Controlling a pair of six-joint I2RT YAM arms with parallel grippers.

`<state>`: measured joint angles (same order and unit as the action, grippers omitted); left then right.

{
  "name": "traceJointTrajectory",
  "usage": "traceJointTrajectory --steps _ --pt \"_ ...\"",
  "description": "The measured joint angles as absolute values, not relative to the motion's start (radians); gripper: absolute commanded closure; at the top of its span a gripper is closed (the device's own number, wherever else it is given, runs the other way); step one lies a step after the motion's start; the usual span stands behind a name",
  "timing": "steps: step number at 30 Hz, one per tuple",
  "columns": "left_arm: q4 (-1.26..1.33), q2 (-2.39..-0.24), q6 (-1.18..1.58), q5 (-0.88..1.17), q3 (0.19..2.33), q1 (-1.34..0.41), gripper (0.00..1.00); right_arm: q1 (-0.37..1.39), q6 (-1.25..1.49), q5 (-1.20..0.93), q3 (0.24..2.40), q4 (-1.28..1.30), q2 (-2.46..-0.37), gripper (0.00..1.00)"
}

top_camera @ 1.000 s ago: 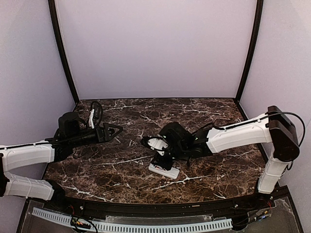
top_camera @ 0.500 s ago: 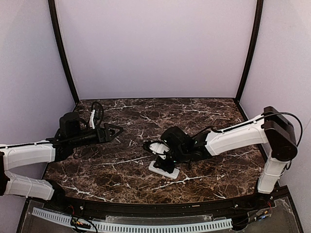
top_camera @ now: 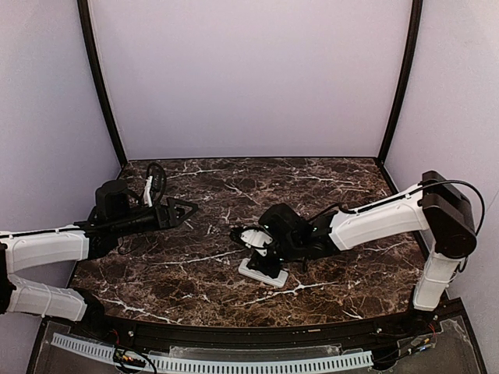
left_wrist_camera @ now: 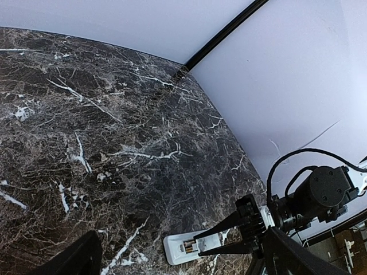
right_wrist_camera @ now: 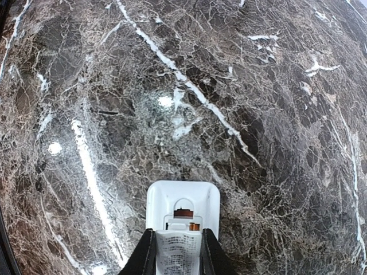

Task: Load the batteries into the remote control
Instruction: Load the battery cover onto the remote control without the battery cover.

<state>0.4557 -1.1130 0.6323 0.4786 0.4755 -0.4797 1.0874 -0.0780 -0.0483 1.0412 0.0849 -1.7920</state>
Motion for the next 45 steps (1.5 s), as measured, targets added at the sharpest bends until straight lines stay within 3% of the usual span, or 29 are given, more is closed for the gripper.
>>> traceJointTrajectory --steps 23,32,45 --pt "0.456 -1.12 0.632 0.478 0.476 -0.48 0.02 1.072 -0.077 -0.078 1.035 0.073 -1.802 0.92" --pt "0.456 -1.12 0.632 0.478 0.476 -0.48 0.01 1.072 -0.073 -0.079 1.029 0.067 -1.802 0.78" --pt "0.456 -1.12 0.632 0.478 0.476 -0.48 0.02 1.072 -0.069 -0.079 1.022 0.056 -1.802 0.74"
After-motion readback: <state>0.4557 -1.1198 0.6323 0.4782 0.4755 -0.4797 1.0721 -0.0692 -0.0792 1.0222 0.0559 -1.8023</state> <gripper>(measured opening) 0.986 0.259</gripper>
